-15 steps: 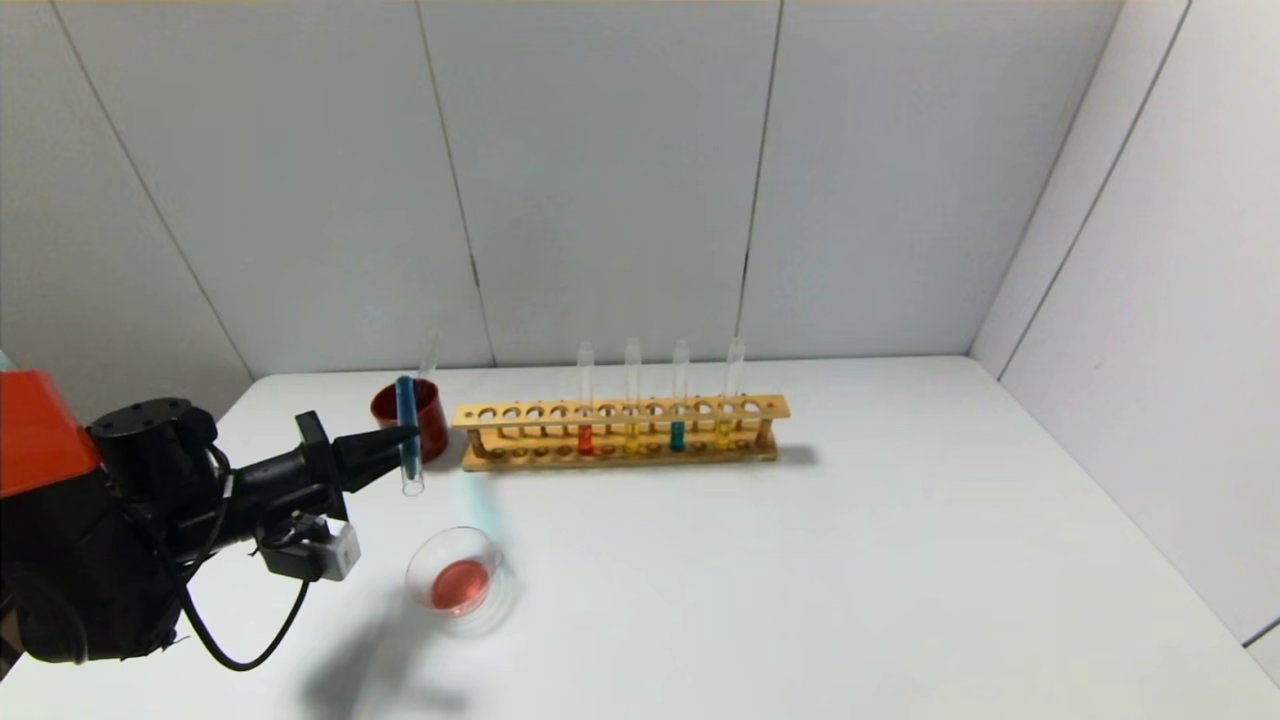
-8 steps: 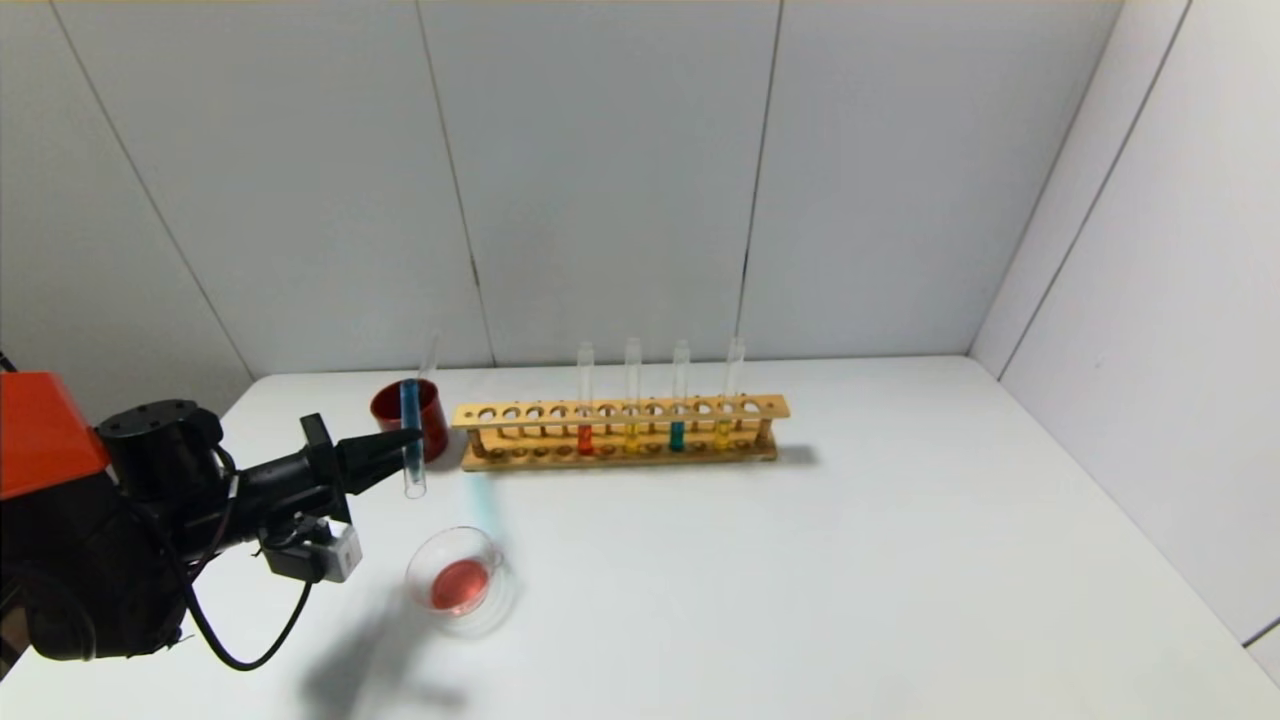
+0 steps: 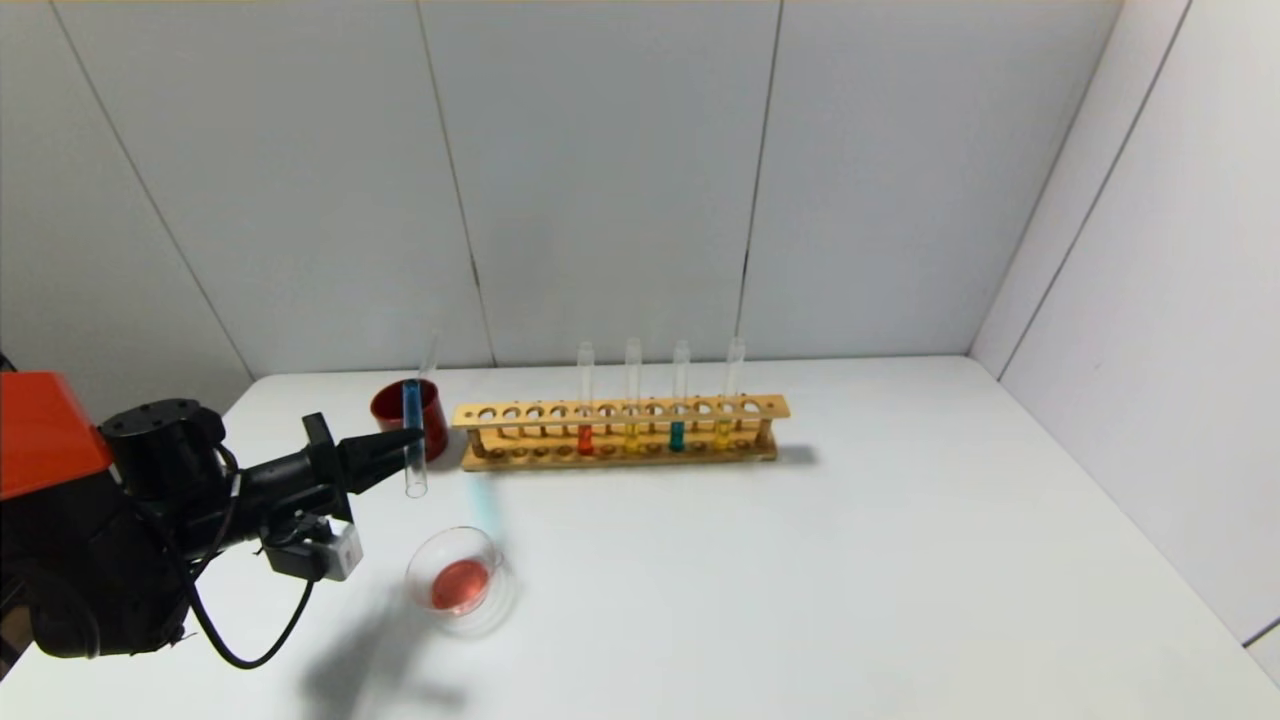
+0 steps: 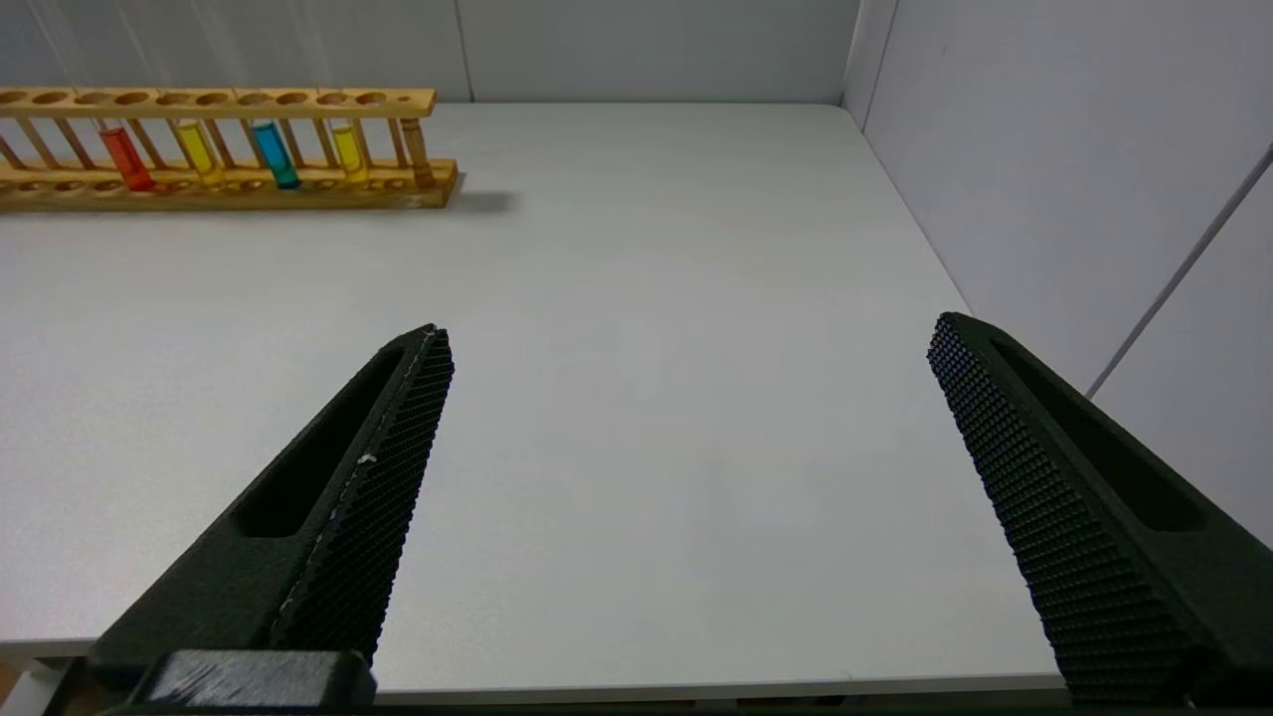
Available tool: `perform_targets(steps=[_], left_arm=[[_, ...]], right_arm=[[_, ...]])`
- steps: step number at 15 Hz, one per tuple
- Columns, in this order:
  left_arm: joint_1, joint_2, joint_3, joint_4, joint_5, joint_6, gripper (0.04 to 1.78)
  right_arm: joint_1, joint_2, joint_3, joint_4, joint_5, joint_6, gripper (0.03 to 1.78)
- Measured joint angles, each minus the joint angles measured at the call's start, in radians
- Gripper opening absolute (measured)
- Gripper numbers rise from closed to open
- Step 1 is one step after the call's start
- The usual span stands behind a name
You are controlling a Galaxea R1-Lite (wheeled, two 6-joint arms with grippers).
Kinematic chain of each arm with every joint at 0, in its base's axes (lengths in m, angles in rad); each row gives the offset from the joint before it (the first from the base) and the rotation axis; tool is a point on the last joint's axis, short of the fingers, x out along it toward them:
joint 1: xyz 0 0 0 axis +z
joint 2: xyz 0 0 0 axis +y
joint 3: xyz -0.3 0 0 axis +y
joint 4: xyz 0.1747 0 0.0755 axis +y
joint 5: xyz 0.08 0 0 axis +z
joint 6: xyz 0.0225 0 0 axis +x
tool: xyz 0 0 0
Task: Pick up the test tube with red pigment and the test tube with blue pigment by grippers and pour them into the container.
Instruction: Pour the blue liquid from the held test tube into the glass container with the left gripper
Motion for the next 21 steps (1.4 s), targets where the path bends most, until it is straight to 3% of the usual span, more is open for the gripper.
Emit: perform_targets(steps=[21], left_arm=[[-0.016, -0.031, -0.034, 0.000, 0.010, -0.029, 0.30]], right_arm=[[0.000, 0.000, 0.000, 0.000, 0.000, 0.000, 1.75]])
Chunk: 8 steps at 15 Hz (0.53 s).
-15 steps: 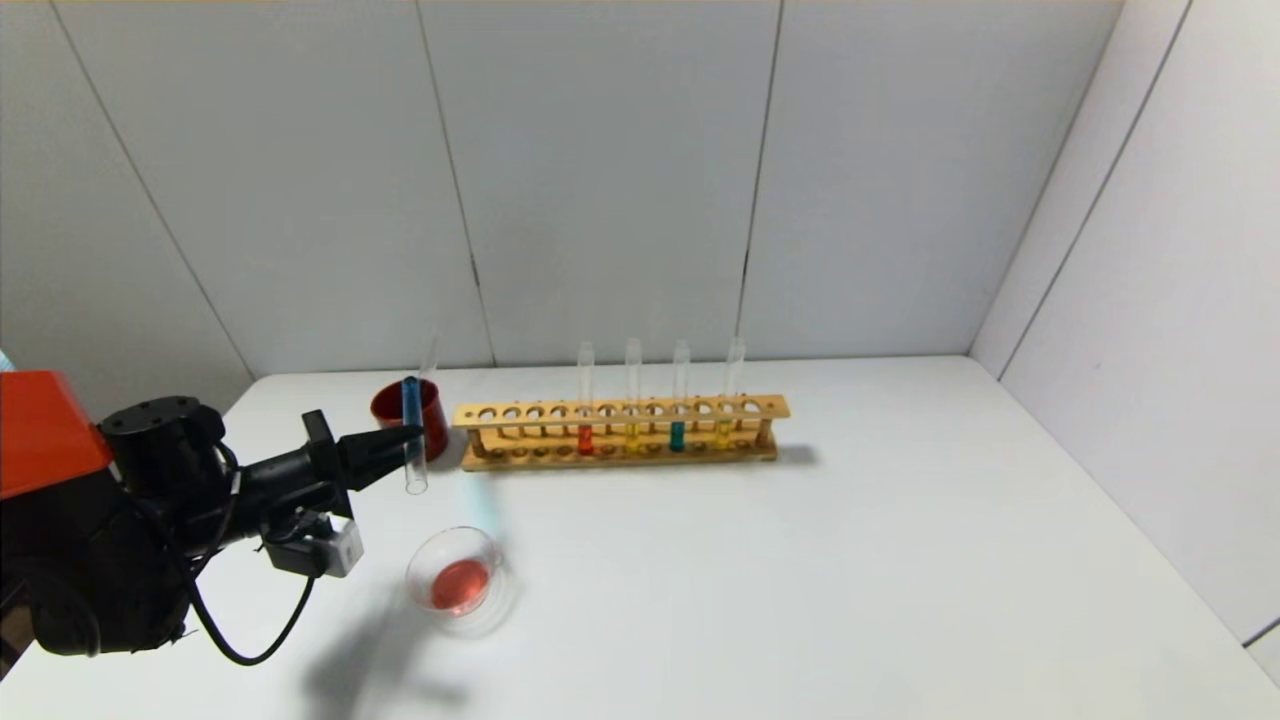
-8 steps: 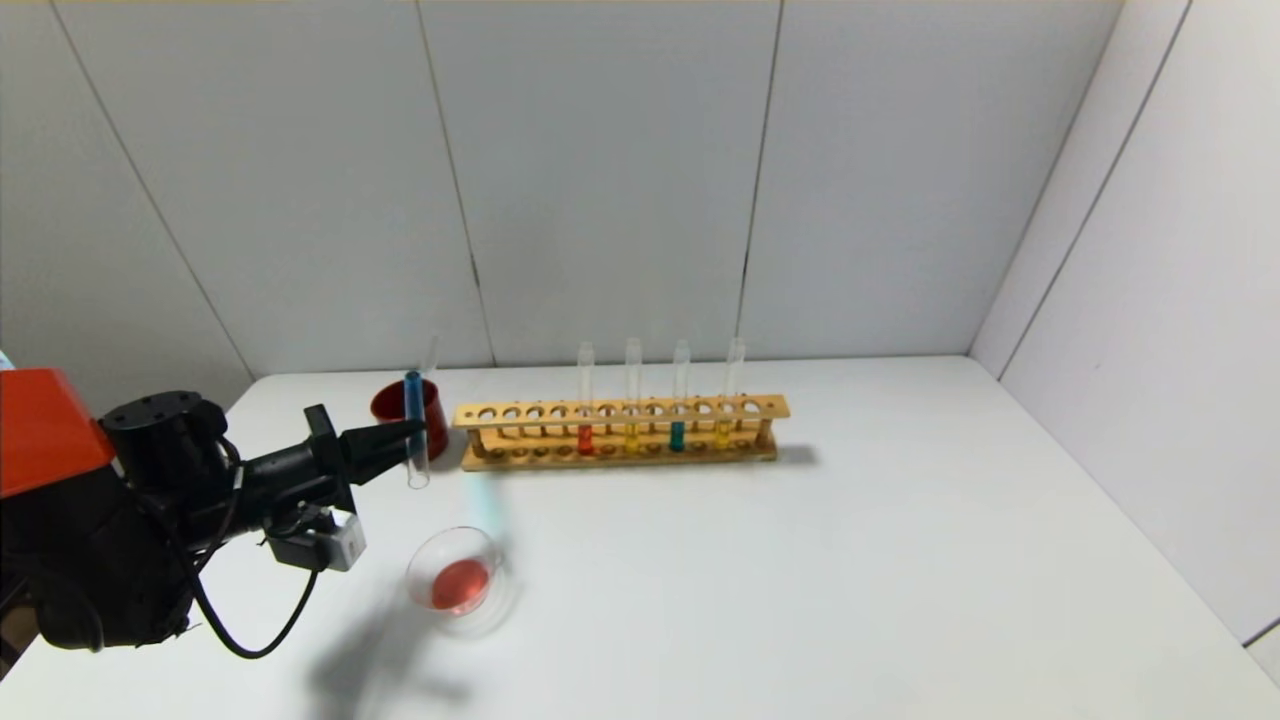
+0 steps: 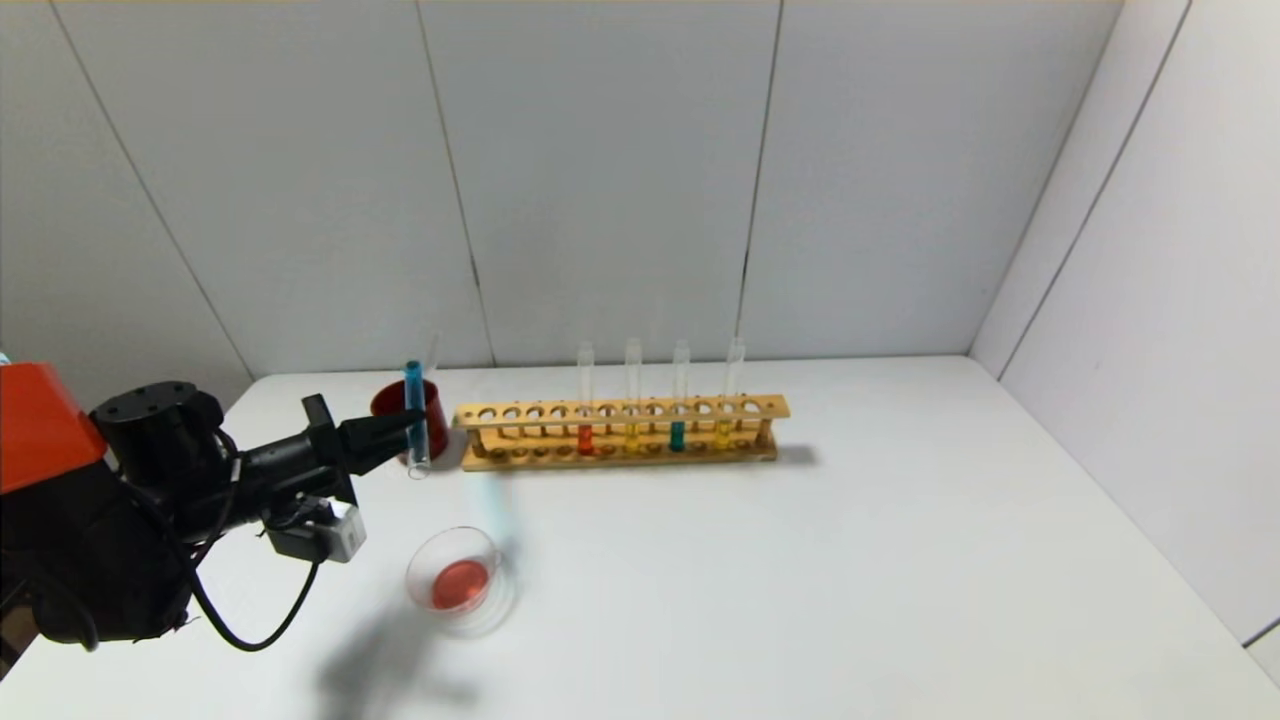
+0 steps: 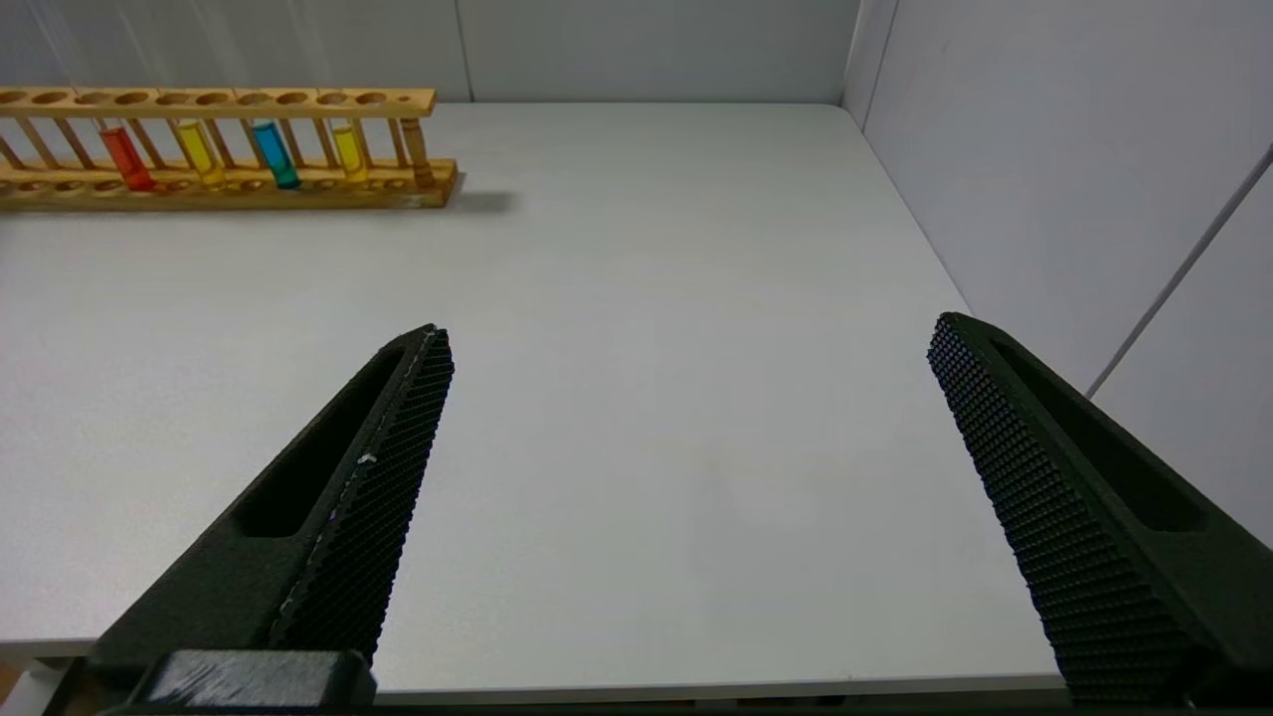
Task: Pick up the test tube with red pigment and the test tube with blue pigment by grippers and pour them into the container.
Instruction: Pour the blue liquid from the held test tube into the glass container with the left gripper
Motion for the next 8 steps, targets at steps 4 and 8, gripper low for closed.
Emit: perform_targets(steps=[4, 8], left_arm=[[-0.013, -0.014, -0.002, 0.000, 0.006, -0.004, 0.30], [-0.034, -0.016, -0.014, 0.000, 0.008, -0.007, 0.30]], right_arm=[[-0.001, 0.000, 0.000, 0.000, 0.000, 0.000, 1.75], [0.000, 0.000, 0.000, 0.000, 0.000, 0.000, 1.75]])
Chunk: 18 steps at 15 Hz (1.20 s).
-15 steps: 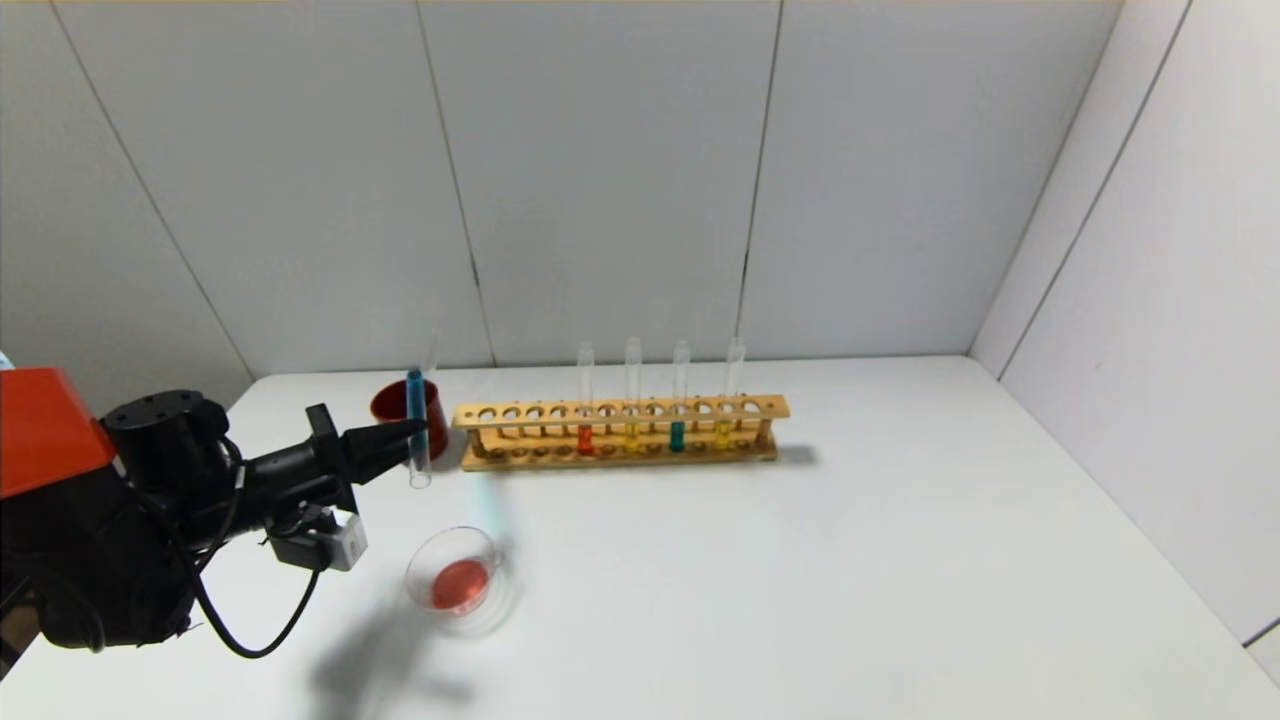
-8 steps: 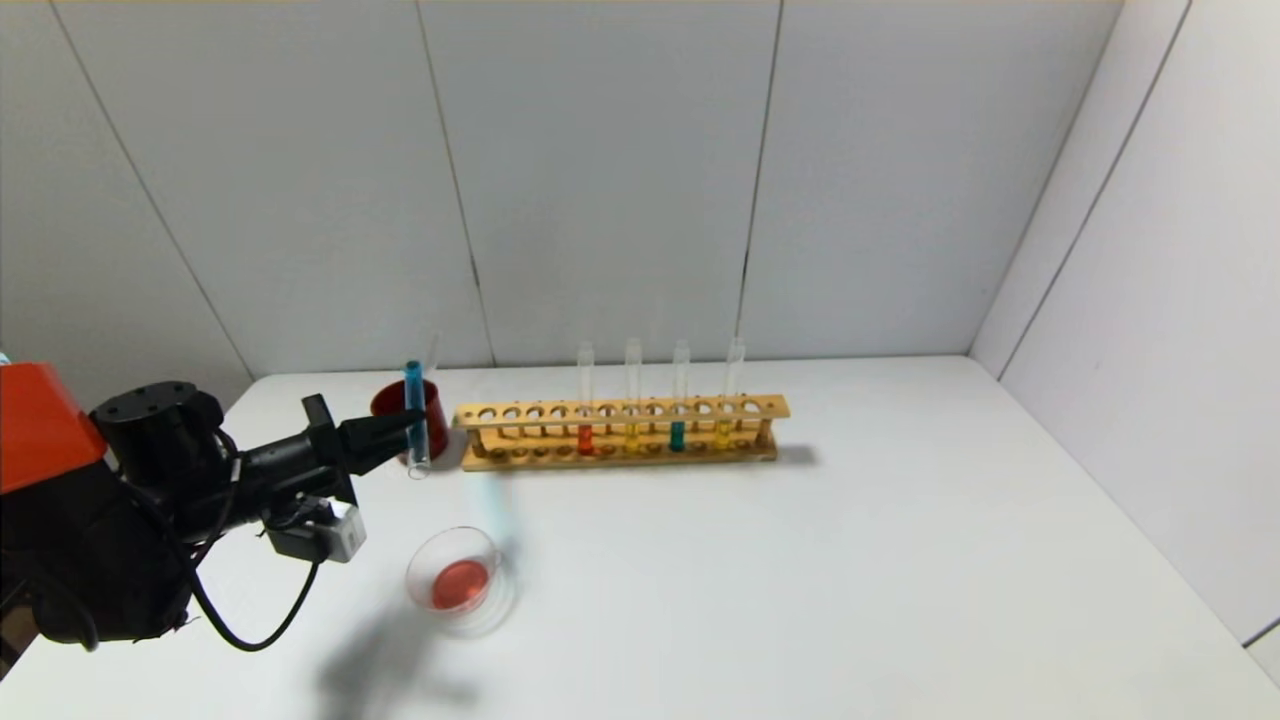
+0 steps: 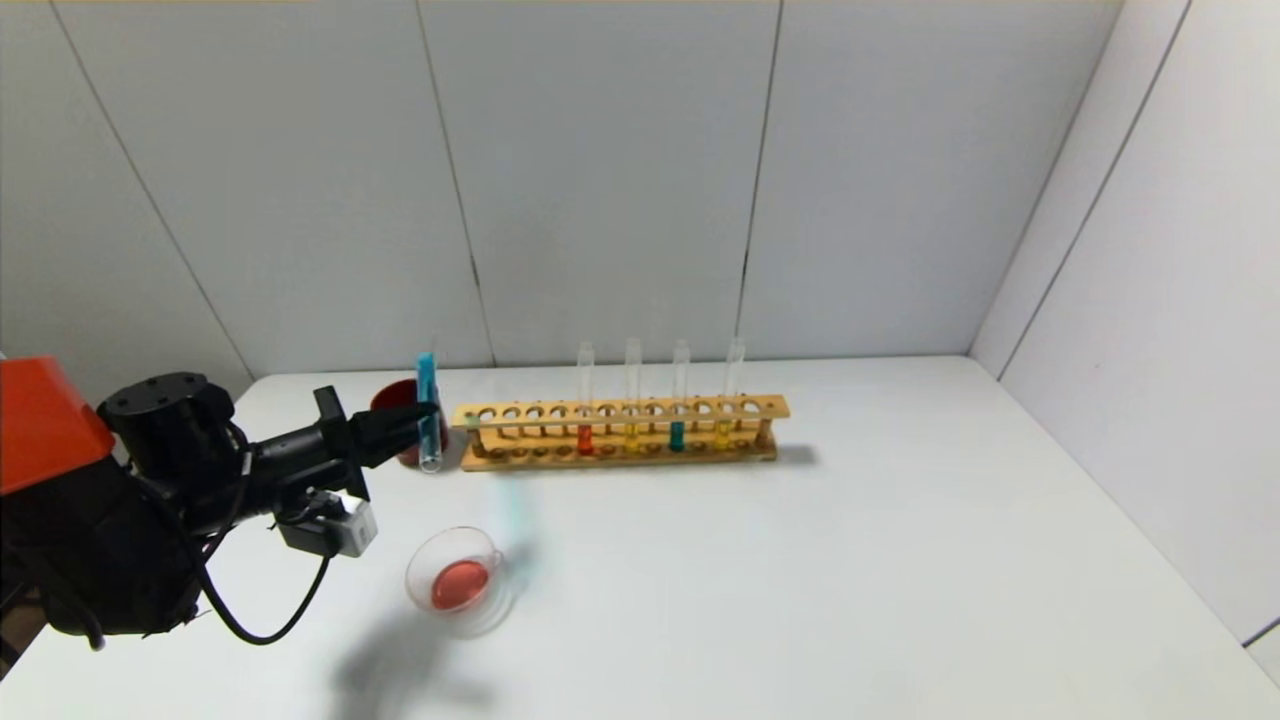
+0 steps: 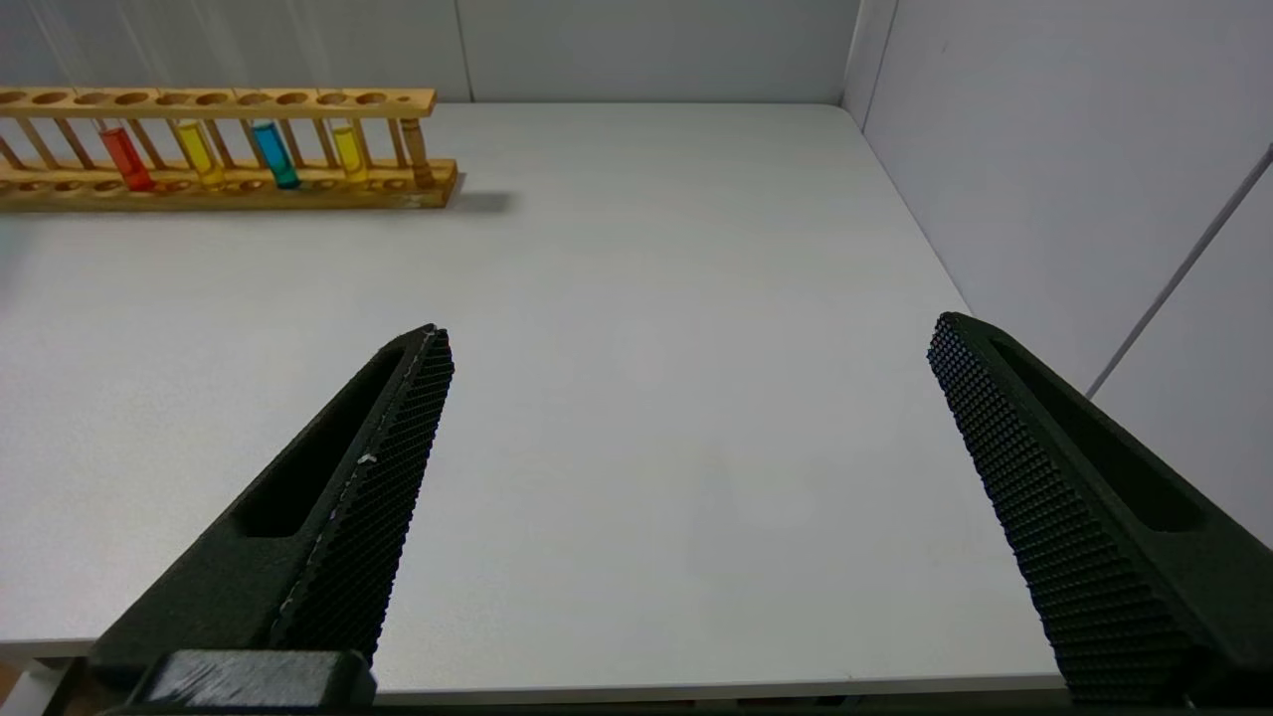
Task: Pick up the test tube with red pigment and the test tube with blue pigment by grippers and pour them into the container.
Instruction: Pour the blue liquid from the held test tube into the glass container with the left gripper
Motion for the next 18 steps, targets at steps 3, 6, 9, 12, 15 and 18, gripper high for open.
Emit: perform_targets(steps=[3, 6, 9, 12, 15, 18], left_arm=[[-0.003, 0.000, -0.015, 0.000, 0.000, 0.000, 0.30], [-0.003, 0.004, -0.018, 0.000, 0.000, 0.001, 0.30], [-0.001, 0.009, -0.024, 0.000, 0.000, 0.000, 0.30], [0.000, 0.014, -0.025, 0.000, 0.000, 0.002, 0.30], [0.001, 0.022, -0.024, 0.000, 0.000, 0.002, 0.30], [0.001, 0.027, -0.023, 0.000, -0.001, 0.003, 0.30]], right_arm=[[-0.001, 0.000, 0.000, 0.000, 0.000, 0.000, 1.75], [0.000, 0.000, 0.000, 0.000, 0.000, 0.000, 1.75], [0.000, 0.000, 0.000, 0.000, 0.000, 0.000, 1.75], [0.000, 0.000, 0.000, 0.000, 0.000, 0.000, 1.75], [-0.001, 0.000, 0.000, 0.000, 0.000, 0.000, 1.75], [0.000, 0.000, 0.000, 0.000, 0.000, 0.000, 1.75]])
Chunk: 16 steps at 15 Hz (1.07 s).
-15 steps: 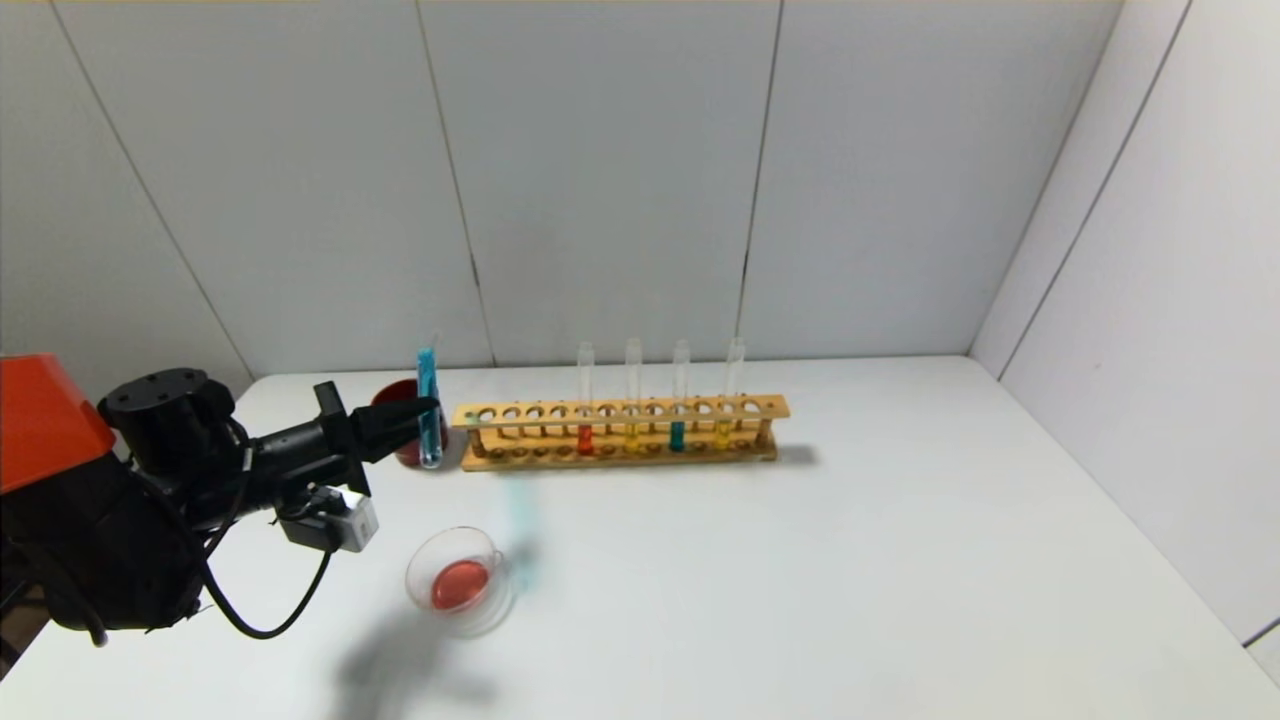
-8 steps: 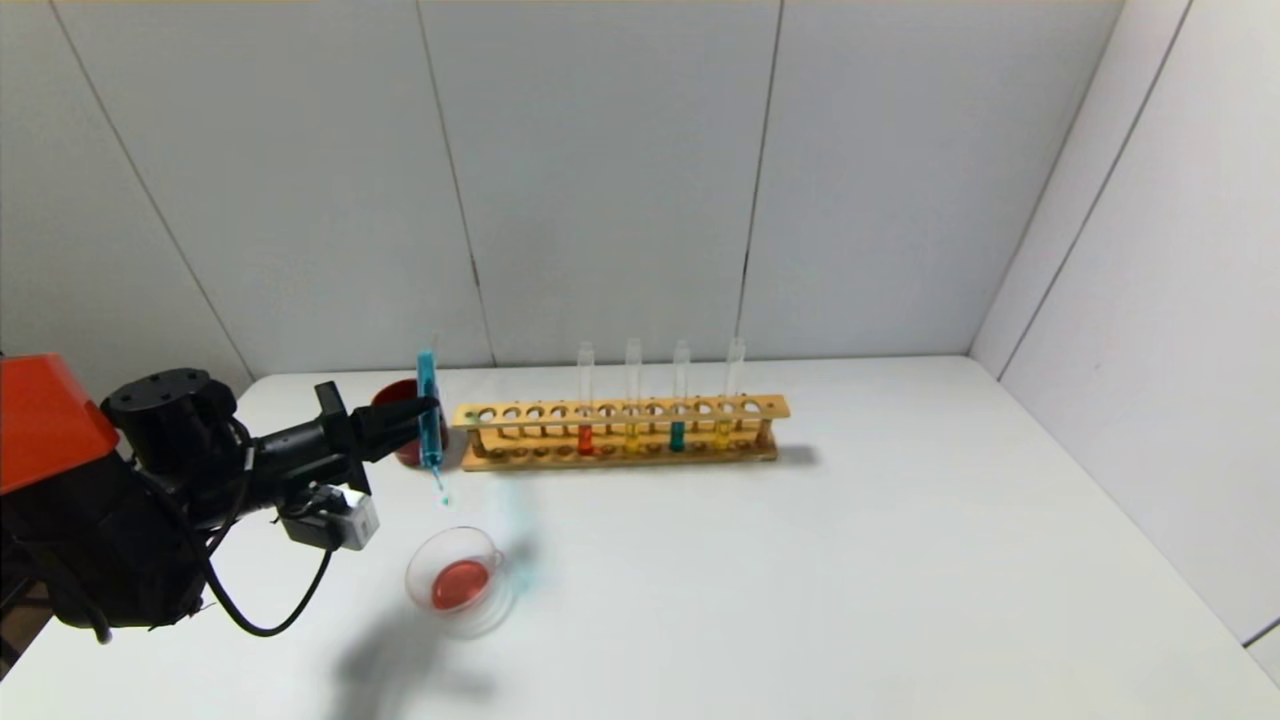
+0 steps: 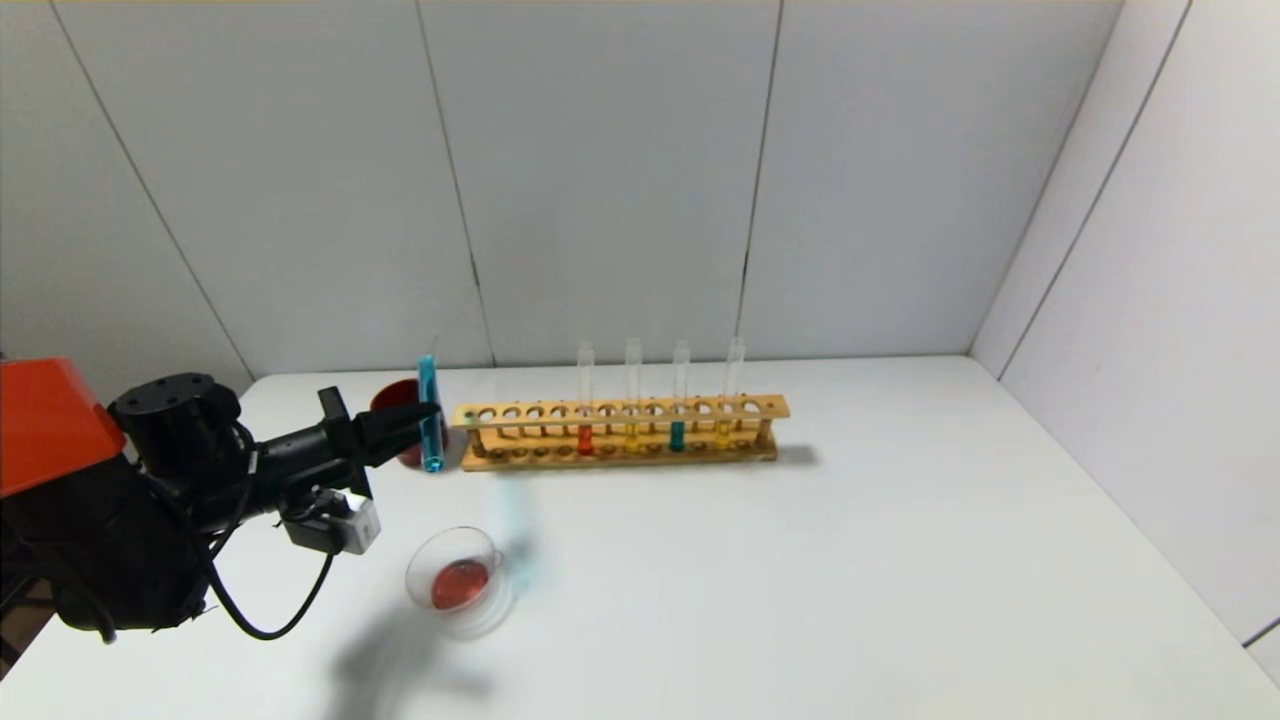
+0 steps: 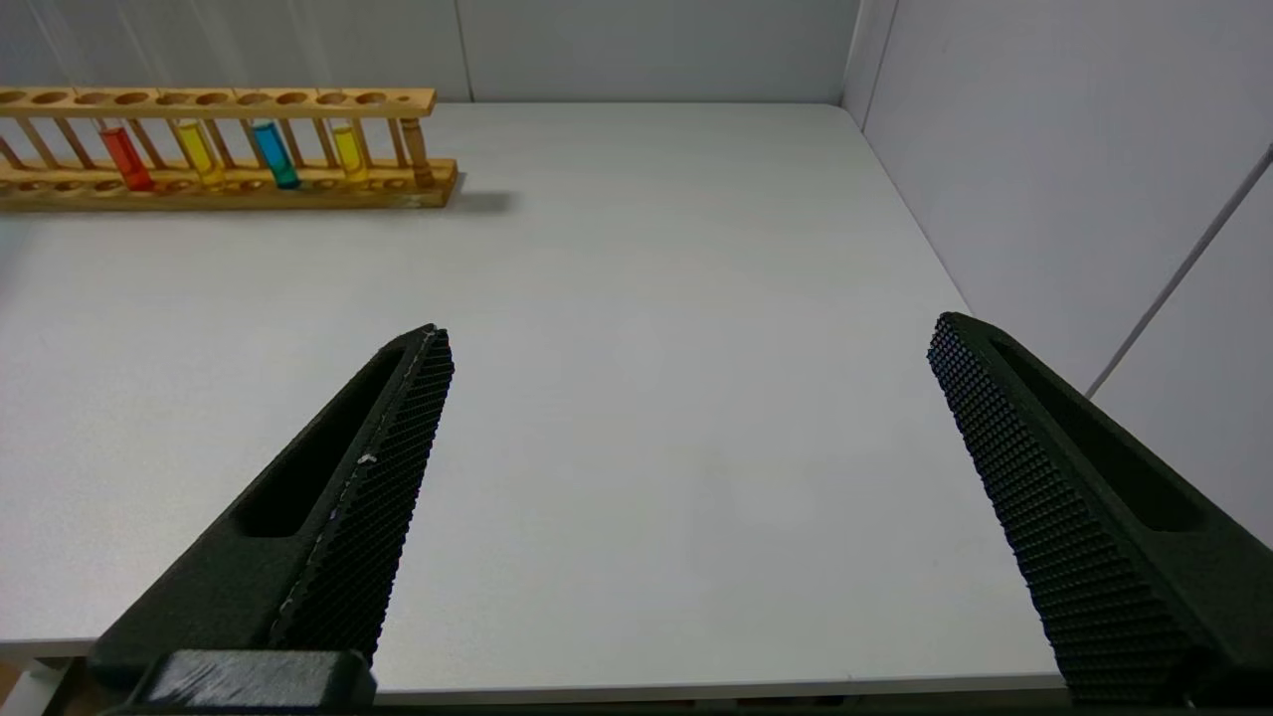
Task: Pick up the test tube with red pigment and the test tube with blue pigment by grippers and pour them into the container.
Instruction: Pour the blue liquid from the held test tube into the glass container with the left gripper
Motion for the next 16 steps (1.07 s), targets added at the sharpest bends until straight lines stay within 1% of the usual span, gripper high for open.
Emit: perform_targets(steps=[16], left_arm=[[0.004, -0.011, -0.002, 0.000, -0.012, -0.003, 0.30]], right_arm=[[0.000, 0.000, 0.000, 0.000, 0.000, 0.000, 1.75]])
